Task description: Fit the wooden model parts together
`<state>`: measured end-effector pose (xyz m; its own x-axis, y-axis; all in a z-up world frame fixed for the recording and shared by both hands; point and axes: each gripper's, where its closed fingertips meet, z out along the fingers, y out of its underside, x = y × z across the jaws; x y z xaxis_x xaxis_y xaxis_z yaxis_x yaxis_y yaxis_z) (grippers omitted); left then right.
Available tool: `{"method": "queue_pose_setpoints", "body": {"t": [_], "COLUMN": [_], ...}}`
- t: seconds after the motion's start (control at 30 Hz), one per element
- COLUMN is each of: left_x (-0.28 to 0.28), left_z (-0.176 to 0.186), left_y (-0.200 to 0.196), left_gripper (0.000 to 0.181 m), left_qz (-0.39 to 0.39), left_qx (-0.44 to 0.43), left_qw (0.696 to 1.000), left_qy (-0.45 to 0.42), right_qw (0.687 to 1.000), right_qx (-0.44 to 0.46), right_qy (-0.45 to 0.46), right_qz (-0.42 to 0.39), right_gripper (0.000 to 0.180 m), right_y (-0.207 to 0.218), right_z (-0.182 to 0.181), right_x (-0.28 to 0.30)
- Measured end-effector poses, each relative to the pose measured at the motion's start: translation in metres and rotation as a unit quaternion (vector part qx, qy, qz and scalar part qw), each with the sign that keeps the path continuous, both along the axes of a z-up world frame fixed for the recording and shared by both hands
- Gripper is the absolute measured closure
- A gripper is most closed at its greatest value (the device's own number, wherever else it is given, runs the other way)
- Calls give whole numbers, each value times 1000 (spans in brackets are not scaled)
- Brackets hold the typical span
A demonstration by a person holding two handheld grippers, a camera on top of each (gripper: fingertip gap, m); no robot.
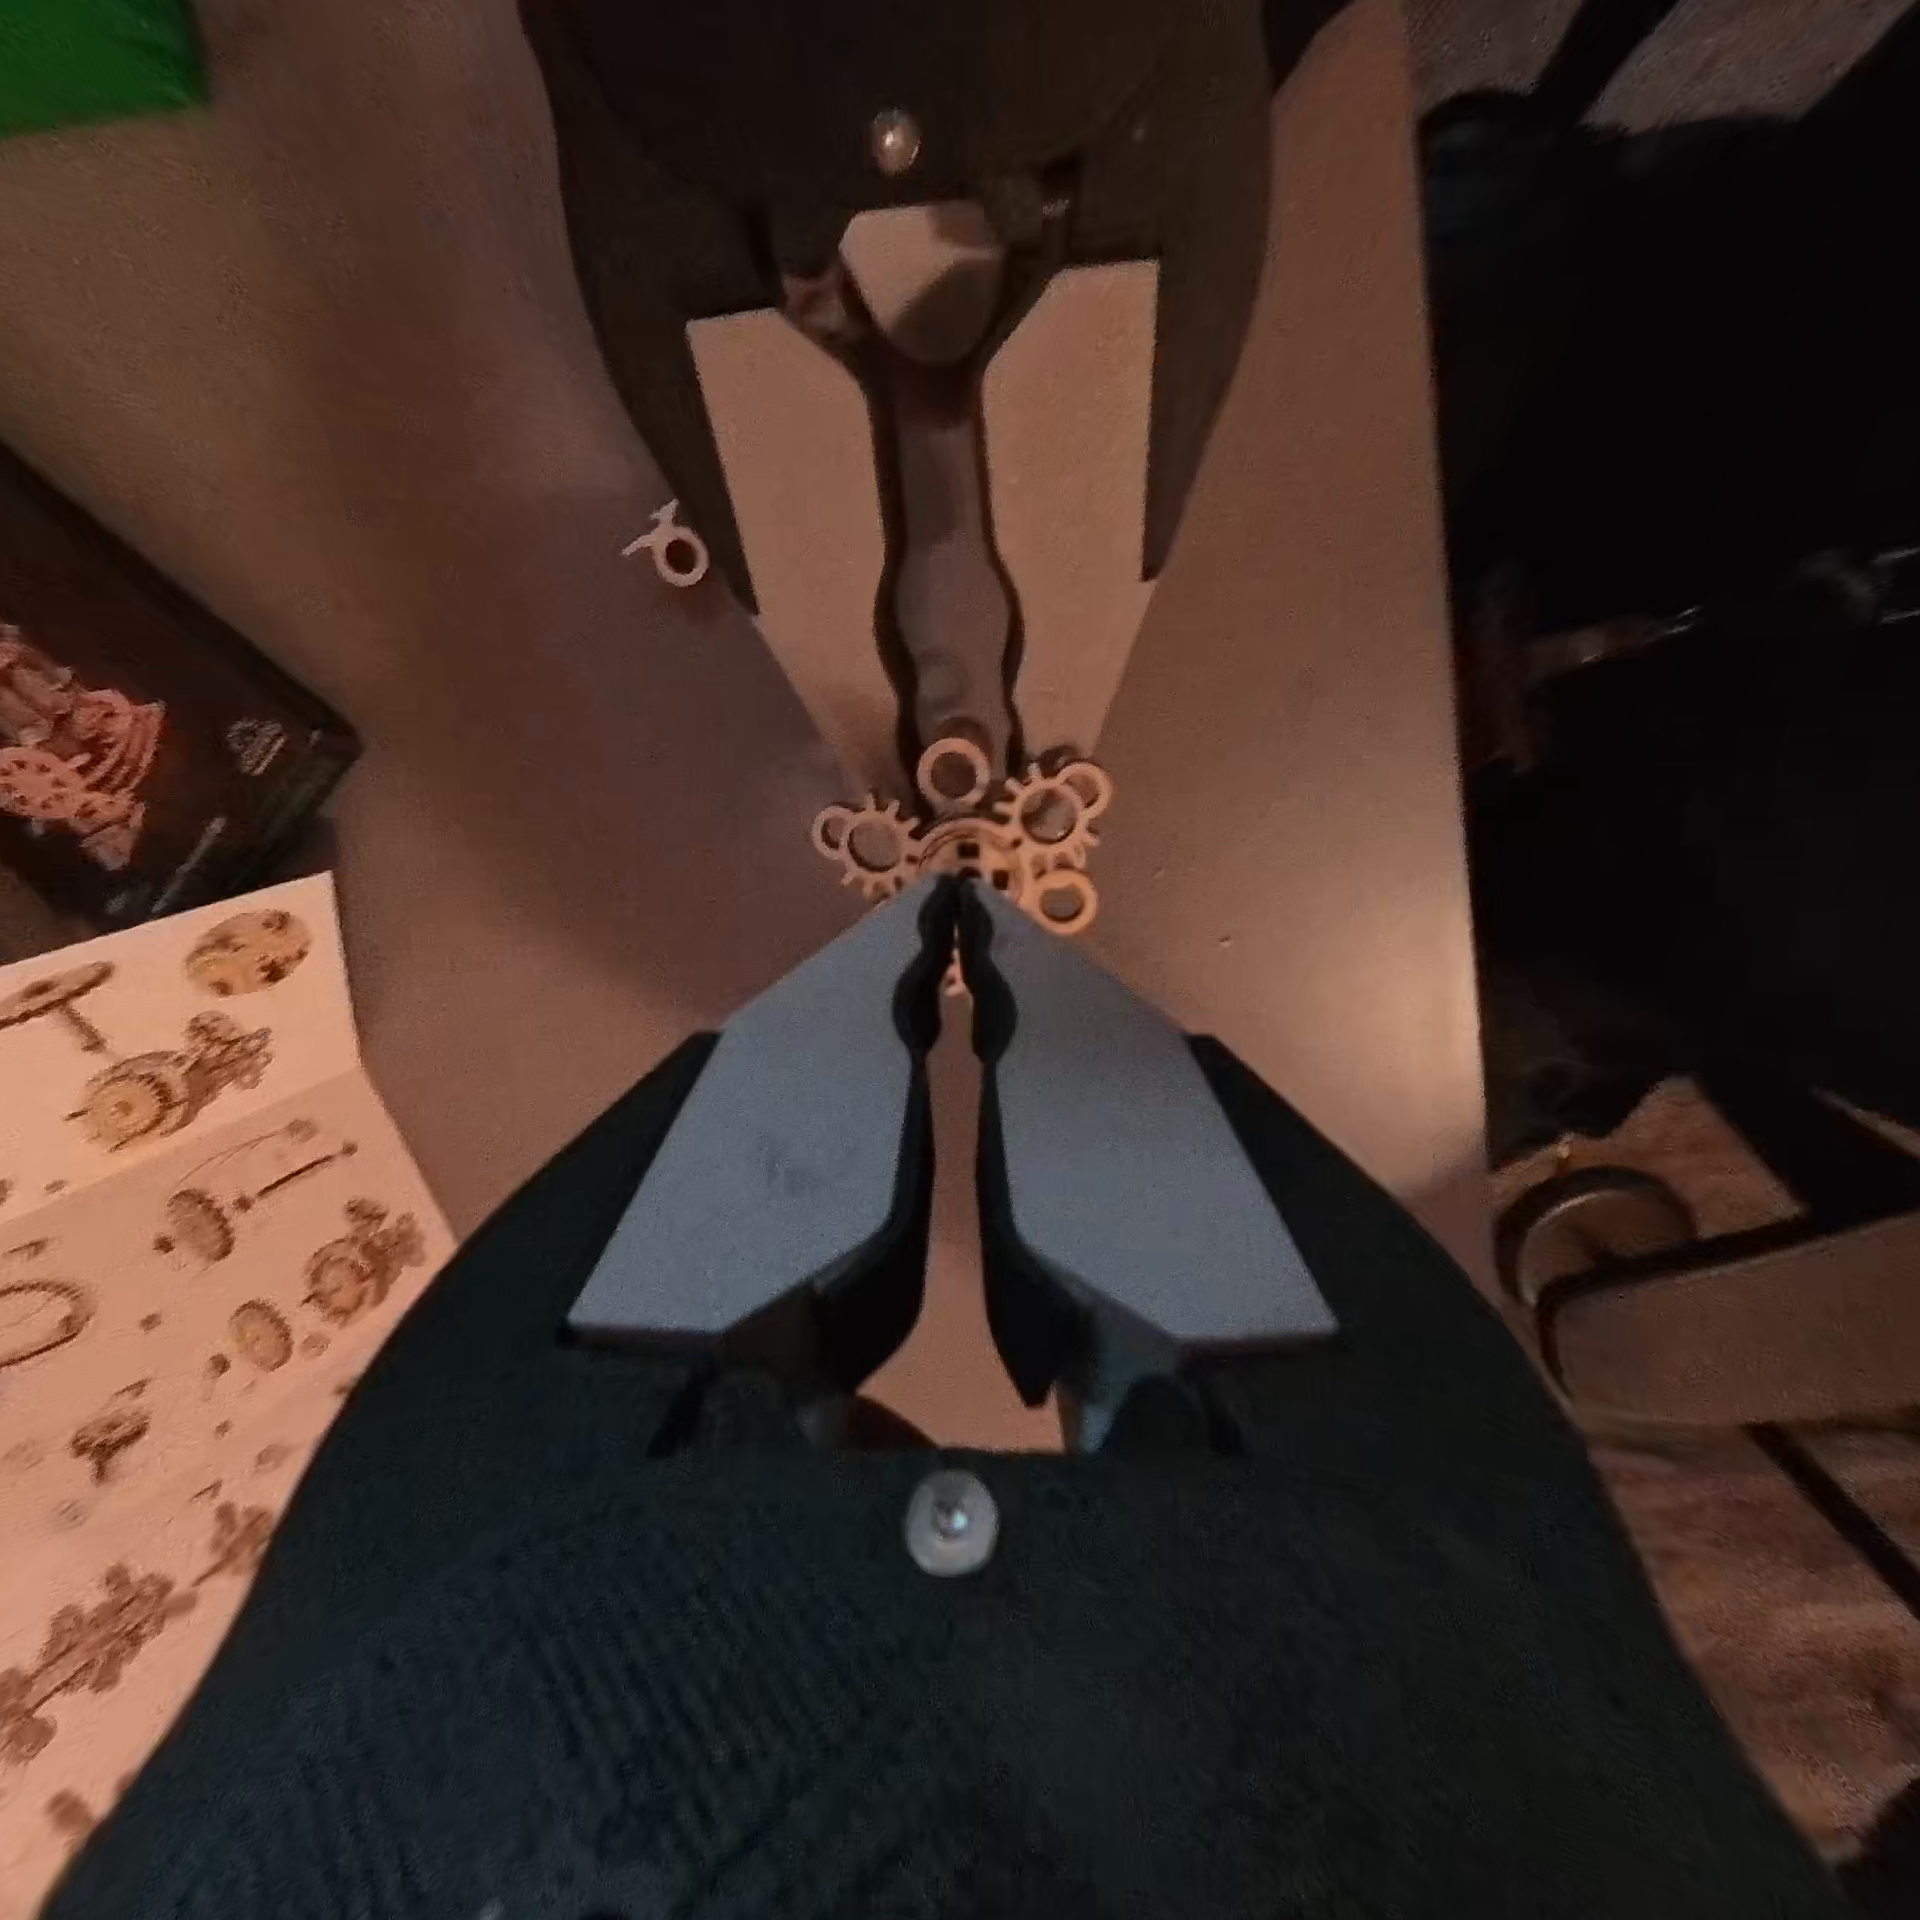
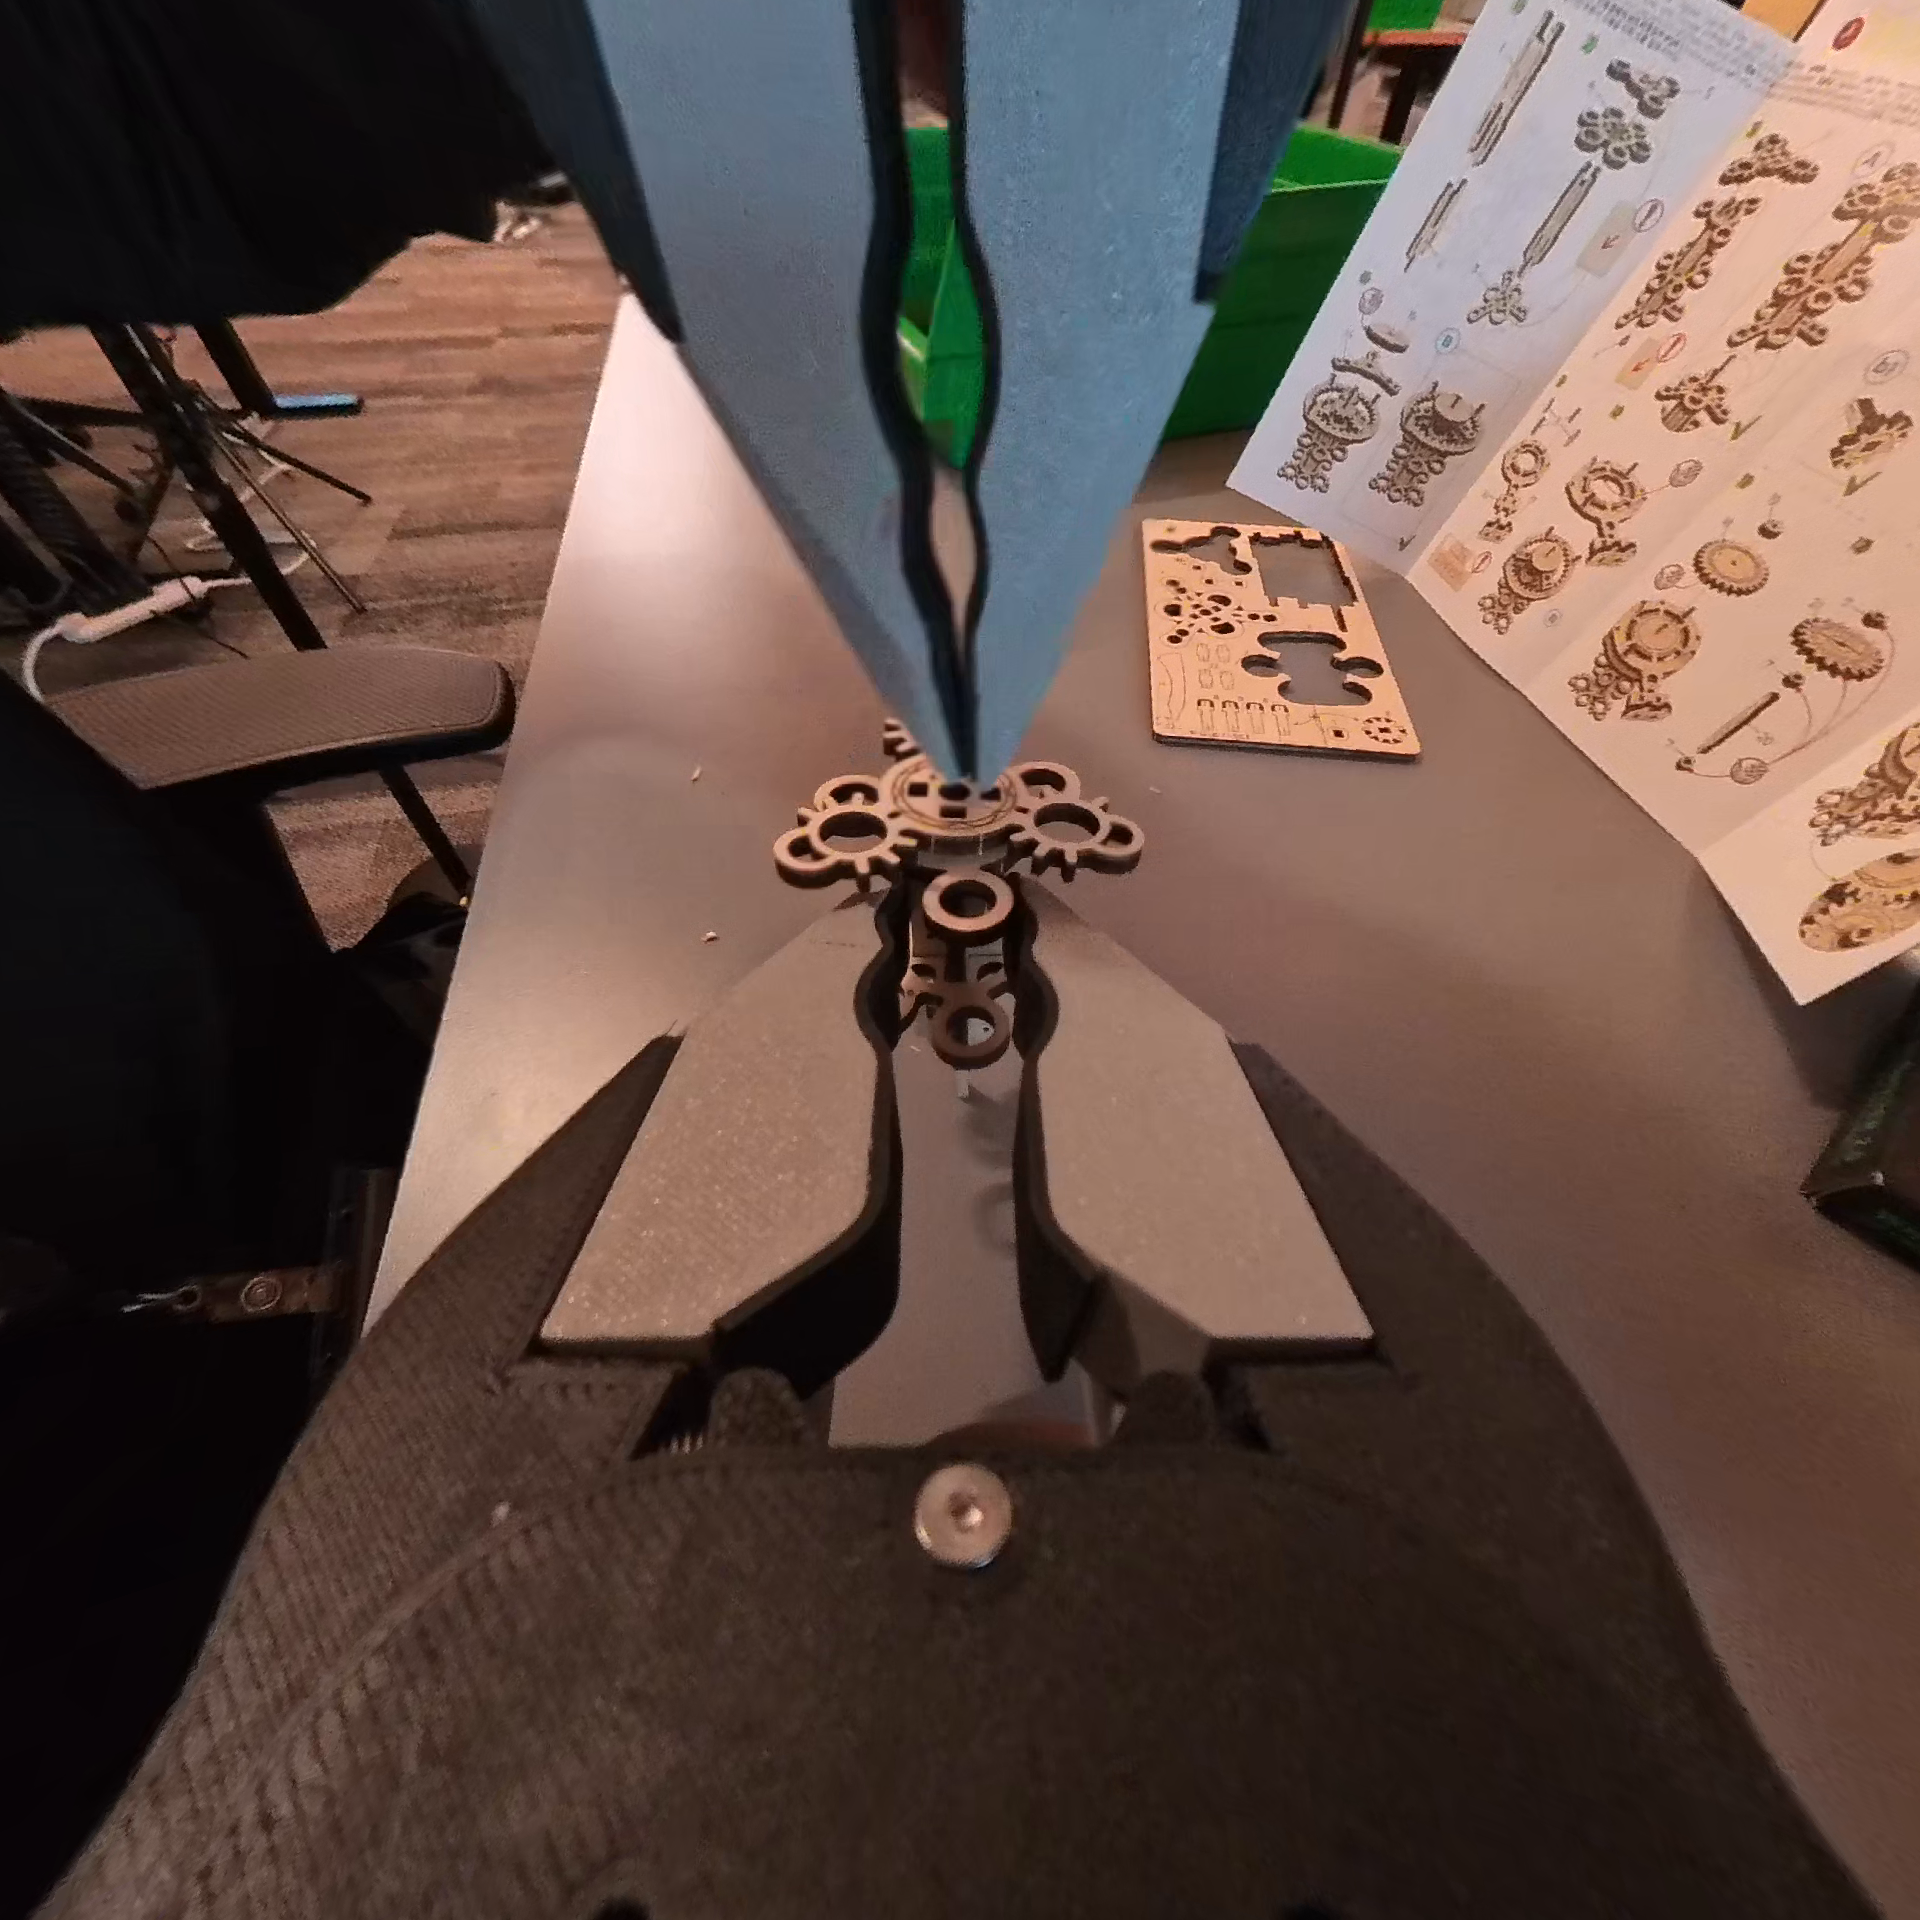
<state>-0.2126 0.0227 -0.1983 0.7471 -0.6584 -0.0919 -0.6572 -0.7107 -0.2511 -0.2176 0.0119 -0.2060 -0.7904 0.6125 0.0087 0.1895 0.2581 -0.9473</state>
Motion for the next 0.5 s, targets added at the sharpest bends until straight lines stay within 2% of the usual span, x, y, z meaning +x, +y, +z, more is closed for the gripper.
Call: {"method": "queue_pose_setpoints", "body": {"t": [0.17,0.23,0.27,0.3,0.37,0.4,0.5], "left_x": [1,4,0,13,4,-1,3], "left_z": [27,14,-5,0,1,4,37], "left_y": [6,2,-5,1,-2,-2,6], "left_gripper": [181,181,179,181,181,181,181], "left_qz": [10,6,3,5,-4,-4,5], "left_qx": [40,16,-22,-1,-10,-7,39], "left_qw": [999,999,1000,999,1000,1000,999], "left_qy": [-29,-29,-13,-54,-9,9,-30], "right_qw": [1000,1000,1000,1000,1000,1000,1000], "right_qx": [-1,-2,-2,-2,-2,-2,-2], "right_qy": [0,-3,-4,-4,-2,-3,-2], "right_qz": [1,2,2,1,2,2,2], "right_gripper": [166,166,166,166,166,166,166], "right_y": [0,0,0,1,0,0,0], "right_z": [0,0,0,0,0,0,0], "right_x": [0,0,1,1,0,1,0]}}
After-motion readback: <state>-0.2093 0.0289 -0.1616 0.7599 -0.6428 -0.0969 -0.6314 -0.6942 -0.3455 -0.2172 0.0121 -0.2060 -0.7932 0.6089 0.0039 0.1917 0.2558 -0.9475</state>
